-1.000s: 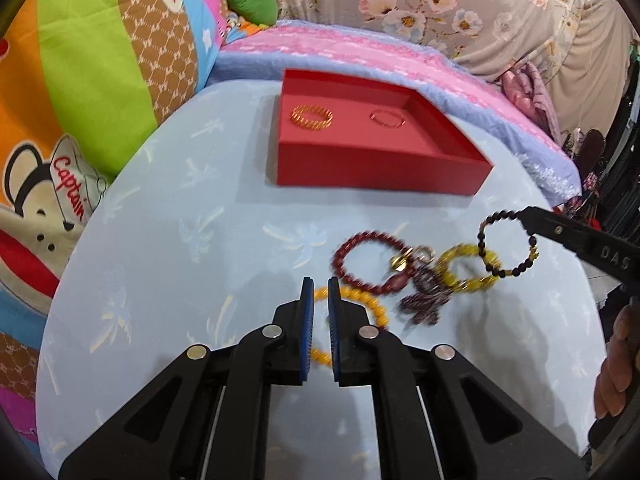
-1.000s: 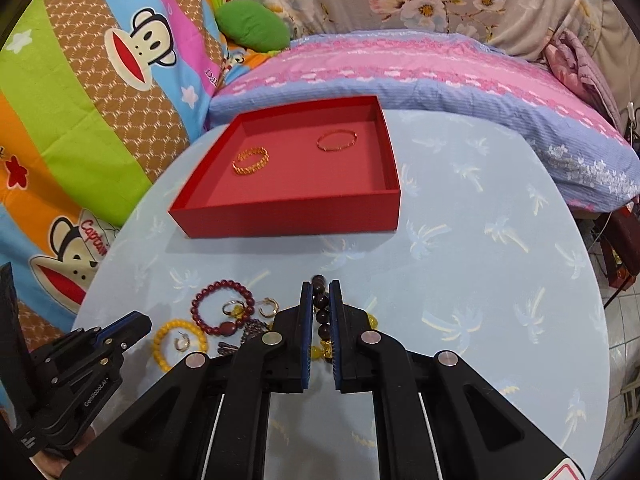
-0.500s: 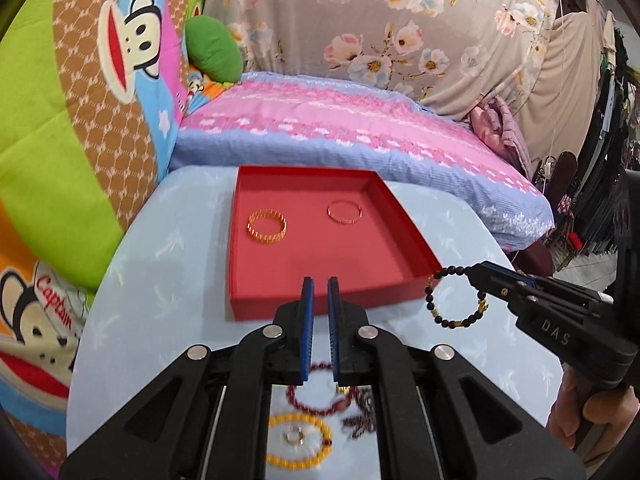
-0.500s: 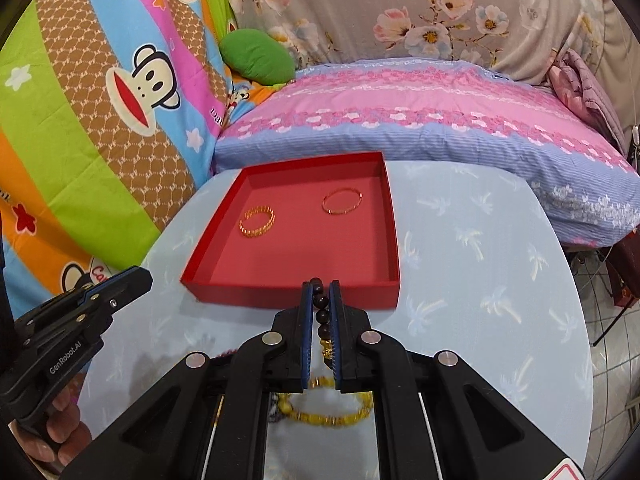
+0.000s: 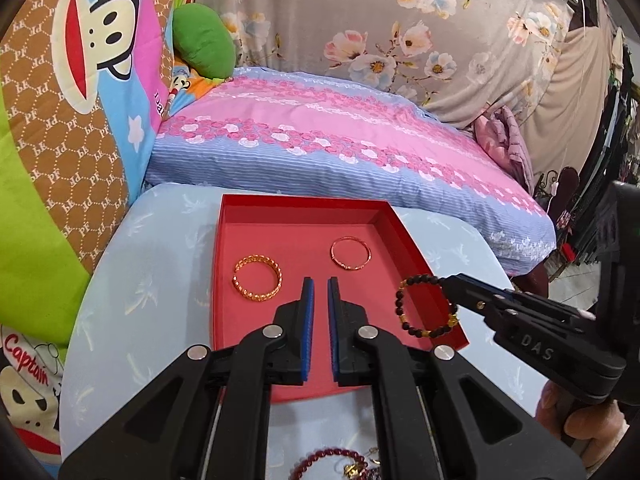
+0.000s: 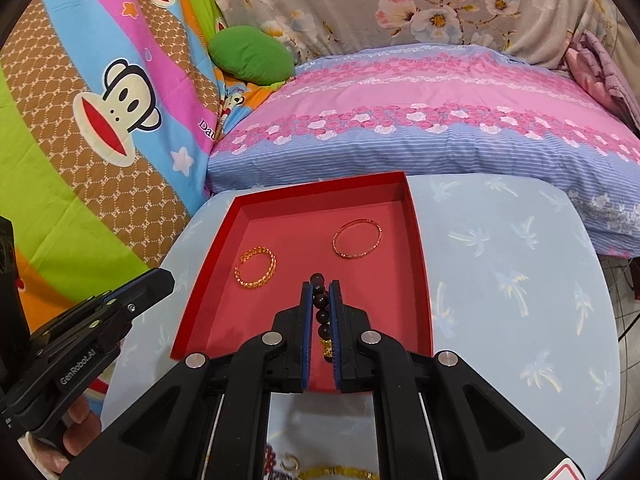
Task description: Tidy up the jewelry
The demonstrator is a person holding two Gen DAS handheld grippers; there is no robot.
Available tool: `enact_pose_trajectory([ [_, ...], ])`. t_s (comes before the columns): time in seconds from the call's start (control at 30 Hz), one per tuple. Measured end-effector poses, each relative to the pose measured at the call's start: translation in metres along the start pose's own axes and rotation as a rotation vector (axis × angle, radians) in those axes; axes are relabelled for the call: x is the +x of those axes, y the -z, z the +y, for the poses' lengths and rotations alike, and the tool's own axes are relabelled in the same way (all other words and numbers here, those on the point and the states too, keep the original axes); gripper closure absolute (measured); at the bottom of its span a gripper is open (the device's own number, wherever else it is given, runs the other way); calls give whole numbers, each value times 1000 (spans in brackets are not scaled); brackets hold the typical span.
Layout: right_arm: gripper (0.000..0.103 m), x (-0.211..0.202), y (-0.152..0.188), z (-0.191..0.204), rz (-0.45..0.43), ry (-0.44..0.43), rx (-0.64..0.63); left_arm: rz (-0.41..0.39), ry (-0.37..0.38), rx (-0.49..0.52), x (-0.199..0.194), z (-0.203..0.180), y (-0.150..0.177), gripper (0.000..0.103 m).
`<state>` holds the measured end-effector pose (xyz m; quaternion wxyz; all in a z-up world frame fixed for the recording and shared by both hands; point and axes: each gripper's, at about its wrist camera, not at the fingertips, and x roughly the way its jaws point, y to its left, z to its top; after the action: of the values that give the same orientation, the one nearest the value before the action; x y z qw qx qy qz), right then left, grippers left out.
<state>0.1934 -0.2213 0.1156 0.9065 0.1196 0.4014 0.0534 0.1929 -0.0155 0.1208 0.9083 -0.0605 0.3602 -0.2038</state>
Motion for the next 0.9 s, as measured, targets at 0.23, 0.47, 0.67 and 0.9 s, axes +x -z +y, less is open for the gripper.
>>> enact_pose_trajectory([
  [0.23, 95, 9, 3, 1, 7, 1, -9, -2, 2, -23, -2, 17, 0, 96],
  [0.47, 95, -11, 23, 0, -4, 23, -14, 34, -26, -21, -30, 26, 38, 96],
  [0.67, 95, -31, 49, -4, 4, 35, -13, 159, -47, -6, -47, 29, 108, 83],
  [0.9, 95, -43, 68, -6, 19, 26, 15, 253, -50, -34, -52, 34, 160, 69],
])
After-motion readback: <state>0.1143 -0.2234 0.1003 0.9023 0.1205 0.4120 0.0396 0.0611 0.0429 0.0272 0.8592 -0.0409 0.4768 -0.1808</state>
